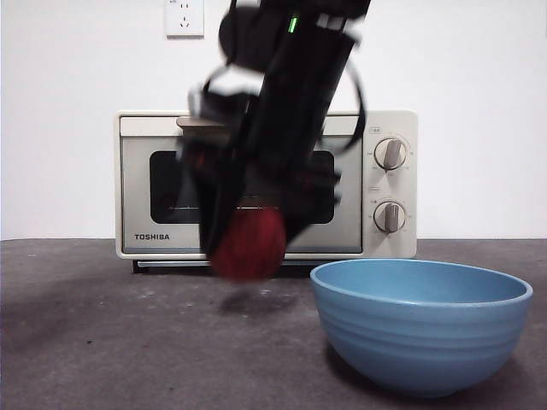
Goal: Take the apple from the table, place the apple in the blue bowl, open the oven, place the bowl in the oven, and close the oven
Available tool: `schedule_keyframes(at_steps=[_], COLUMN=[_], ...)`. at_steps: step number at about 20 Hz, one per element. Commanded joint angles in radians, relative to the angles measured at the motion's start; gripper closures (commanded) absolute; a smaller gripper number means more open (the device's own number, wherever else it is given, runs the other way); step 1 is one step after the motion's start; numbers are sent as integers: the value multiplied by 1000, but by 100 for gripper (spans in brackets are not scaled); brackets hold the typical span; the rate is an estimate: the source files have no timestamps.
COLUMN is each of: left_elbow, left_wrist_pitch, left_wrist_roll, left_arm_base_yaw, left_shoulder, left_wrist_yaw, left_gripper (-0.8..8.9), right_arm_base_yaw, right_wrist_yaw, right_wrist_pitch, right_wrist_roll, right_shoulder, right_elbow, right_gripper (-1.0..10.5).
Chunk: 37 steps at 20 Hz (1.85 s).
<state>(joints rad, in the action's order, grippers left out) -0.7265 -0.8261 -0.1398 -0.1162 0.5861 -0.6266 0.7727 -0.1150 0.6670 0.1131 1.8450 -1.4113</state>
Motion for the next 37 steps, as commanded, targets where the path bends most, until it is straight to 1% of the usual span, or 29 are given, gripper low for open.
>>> schedule_keyframes(at_steps=[1,5,8,10,13,16,17,20,24,28,31,37], left_elbow=[-19,-19,-19,-19,-19,-19,-19,-19,-19,-19,-19,-19], left_wrist_pitch=[20,34,34,34,34,34,34,34,34,34,33,34], left_wrist_roll=[21,21,21,20,20,20,20,20,19,19,19,15], left_arm_base_yaw=[-2,-2,-2,-2,-2,-2,-2,-2,-2,-2,-2,-2], left_shoulder=[5,5,5,5,6,8,8,8,8,9,10,15], left_wrist_yaw=[-2,-2,-2,-2,-2,-2,-2,-2,-2,-2,-2,-2], left_gripper=[806,806,806,806,806,806,806,806,806,806,806,806], right_arm_base_yaw=[16,25,25,25,25,25,25,25,27,41,71,71], right_wrist_yaw=[2,22,53,67,68,67,66,65,63,11,12,27], right_wrist_pitch=[56,173,214,209,174,63,23,-92,-249,-264,-267,-261], right_wrist_roll=[11,10,10,10,13,50,64,73,114,115,115,107], right_shoulder=[-87,-253,-362,-433,-528,-591,-601,-605,-603,-597,-596,-595], right_elbow=[-23,-20,21,90,243,415,466,593,720,752,752,749], right_gripper=[617,617,617,617,617,617,617,617,603,539,511,492])
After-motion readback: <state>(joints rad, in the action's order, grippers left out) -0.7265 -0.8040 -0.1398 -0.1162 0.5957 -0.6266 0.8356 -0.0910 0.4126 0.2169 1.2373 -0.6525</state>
